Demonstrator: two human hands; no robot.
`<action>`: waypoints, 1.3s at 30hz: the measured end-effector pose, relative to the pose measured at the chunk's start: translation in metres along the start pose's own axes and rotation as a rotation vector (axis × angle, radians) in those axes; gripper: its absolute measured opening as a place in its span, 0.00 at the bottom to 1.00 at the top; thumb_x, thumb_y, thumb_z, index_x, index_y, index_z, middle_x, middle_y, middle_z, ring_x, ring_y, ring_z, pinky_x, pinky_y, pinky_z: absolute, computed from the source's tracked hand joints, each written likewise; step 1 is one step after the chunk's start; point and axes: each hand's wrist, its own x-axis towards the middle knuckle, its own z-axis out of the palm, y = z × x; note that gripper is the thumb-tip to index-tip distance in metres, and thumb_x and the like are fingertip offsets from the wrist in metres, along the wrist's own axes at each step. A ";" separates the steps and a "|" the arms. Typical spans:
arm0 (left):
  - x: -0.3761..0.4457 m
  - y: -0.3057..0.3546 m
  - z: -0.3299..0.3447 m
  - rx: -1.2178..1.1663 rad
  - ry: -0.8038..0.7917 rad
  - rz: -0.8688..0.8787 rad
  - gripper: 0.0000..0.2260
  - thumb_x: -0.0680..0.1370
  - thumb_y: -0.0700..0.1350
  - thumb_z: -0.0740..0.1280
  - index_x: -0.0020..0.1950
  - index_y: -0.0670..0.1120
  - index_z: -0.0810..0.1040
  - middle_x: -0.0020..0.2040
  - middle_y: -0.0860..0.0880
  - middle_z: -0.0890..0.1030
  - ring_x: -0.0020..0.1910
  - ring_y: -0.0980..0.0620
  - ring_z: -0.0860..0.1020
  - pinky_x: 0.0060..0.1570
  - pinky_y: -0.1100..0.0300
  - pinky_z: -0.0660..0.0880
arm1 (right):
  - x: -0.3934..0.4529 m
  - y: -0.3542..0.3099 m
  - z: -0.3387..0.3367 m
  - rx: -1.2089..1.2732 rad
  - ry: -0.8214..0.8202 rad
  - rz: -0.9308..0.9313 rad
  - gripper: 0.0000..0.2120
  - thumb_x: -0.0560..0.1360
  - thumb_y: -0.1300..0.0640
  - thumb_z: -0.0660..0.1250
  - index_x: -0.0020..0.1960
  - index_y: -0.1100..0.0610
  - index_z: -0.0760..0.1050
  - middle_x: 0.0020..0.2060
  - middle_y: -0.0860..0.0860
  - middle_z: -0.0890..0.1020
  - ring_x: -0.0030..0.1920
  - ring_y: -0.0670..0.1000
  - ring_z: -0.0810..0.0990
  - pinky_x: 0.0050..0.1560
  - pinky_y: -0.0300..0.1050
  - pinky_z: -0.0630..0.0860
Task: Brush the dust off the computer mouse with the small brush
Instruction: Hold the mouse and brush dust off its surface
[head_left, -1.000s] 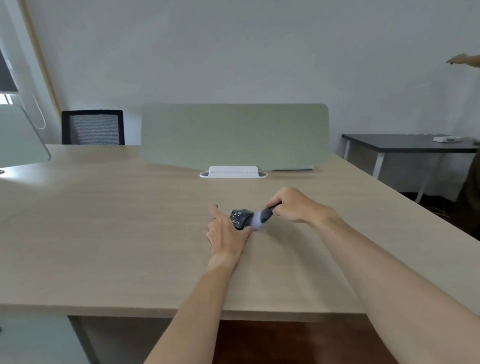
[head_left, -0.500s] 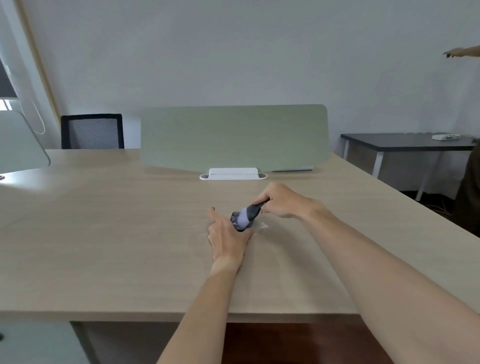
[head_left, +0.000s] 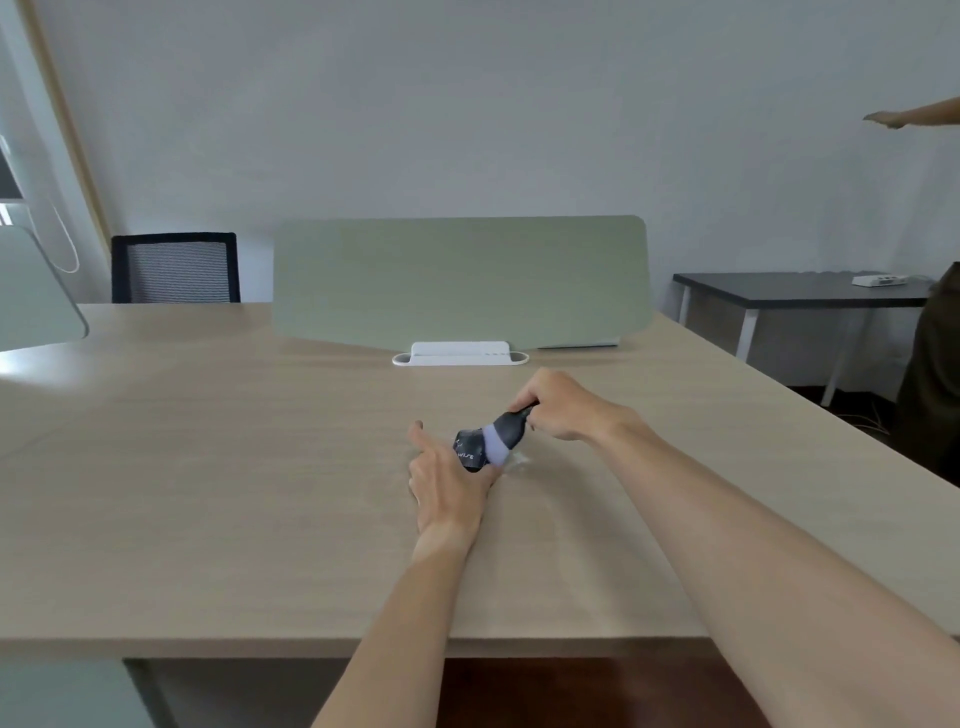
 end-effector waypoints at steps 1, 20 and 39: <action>0.000 0.000 0.001 0.000 -0.003 -0.002 0.52 0.62 0.53 0.80 0.74 0.38 0.53 0.48 0.49 0.71 0.59 0.40 0.74 0.50 0.56 0.65 | 0.002 0.004 -0.003 -0.012 0.019 0.009 0.21 0.68 0.75 0.55 0.52 0.67 0.83 0.47 0.51 0.82 0.48 0.57 0.77 0.46 0.41 0.72; 0.001 0.000 0.000 -0.030 -0.023 -0.029 0.47 0.64 0.52 0.77 0.73 0.40 0.53 0.43 0.50 0.76 0.57 0.40 0.76 0.50 0.55 0.68 | 0.026 -0.021 0.003 0.073 0.137 0.006 0.17 0.73 0.69 0.59 0.52 0.61 0.84 0.47 0.56 0.83 0.45 0.55 0.78 0.46 0.43 0.74; 0.025 -0.011 -0.018 0.049 -0.210 -0.062 0.26 0.64 0.53 0.77 0.54 0.46 0.70 0.45 0.50 0.77 0.48 0.48 0.67 0.43 0.58 0.63 | 0.039 -0.021 0.010 0.002 -0.070 0.000 0.16 0.76 0.66 0.61 0.57 0.56 0.84 0.50 0.53 0.83 0.47 0.50 0.78 0.50 0.40 0.72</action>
